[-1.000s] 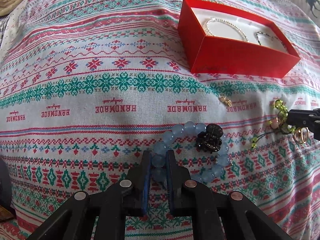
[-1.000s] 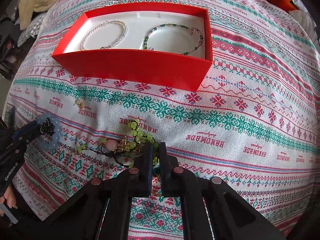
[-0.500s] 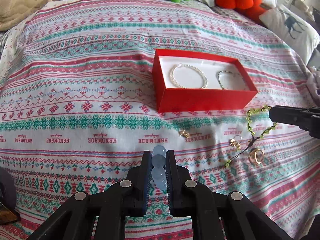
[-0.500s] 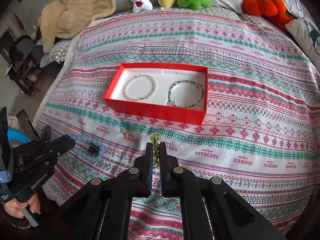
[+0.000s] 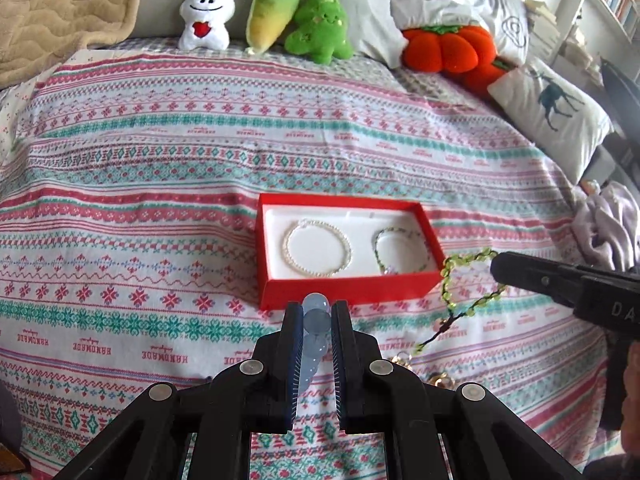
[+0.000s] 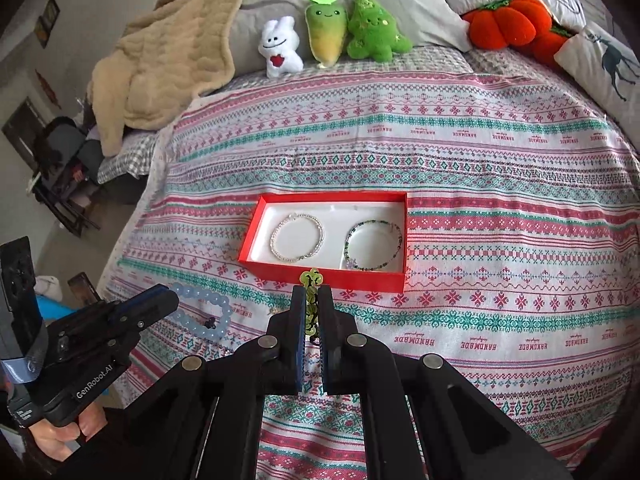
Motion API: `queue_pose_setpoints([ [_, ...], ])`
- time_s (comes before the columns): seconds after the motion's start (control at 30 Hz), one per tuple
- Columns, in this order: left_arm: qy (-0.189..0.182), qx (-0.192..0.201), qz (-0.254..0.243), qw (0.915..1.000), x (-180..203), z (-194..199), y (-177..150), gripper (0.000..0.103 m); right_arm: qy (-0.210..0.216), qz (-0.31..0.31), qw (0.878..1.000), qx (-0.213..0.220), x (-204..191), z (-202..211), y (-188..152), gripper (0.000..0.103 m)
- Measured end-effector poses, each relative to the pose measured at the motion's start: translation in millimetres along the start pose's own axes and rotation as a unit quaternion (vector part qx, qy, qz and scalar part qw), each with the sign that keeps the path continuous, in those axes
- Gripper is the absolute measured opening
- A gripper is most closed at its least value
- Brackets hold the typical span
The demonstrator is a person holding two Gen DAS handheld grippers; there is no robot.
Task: Organize jewelry
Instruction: 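Lower the blue bracelet and green strand into the red box and open both tools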
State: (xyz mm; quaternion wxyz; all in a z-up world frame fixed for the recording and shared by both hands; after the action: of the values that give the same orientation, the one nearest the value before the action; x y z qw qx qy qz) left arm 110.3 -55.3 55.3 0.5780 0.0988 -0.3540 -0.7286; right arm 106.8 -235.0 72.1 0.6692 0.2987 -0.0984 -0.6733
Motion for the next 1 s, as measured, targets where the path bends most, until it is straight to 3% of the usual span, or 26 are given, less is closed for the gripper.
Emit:
queue_pose_setpoints([
  [0.33, -0.038, 0.026, 0.005, 0.999, 31.8, -18.8, 38.7, 0.009, -0.007, -0.029, 0.999, 0.017, 20.9, -7.1, 22.2, 0.006],
  [0.53, -0.066, 0.028, -0.006, 0.9974, 47.5, -48.3, 54.9, 0.009, -0.017, -0.045, 0.998, 0.034, 36.0, -7.8, 33.9, 0.006],
  [0.67, -0.09, 0.016, 0.015, 0.9957, 40.9, -76.4, 58.6, 0.009, -0.02, -0.051, 0.998, 0.042, 43.7, -10.5, 39.6, 0.006],
  [1.0, 0.005, -0.025, 0.022, 0.9994, -3.5, -116.8, 43.6, 0.009, -0.045, -0.039, 0.997, 0.055, 48.0, -20.6, 51.5, 0.006],
])
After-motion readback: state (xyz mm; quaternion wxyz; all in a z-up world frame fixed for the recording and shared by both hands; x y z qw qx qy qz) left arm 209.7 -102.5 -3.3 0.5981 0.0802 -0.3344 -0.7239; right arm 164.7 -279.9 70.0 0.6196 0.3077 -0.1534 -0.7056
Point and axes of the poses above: each gripper's, at about its wrist camera, not at the fingertips, and z roughly against the way its jaws point, x to its right, y to its top, the point moved 3 cm from there along -z, roughly the way its jaws point
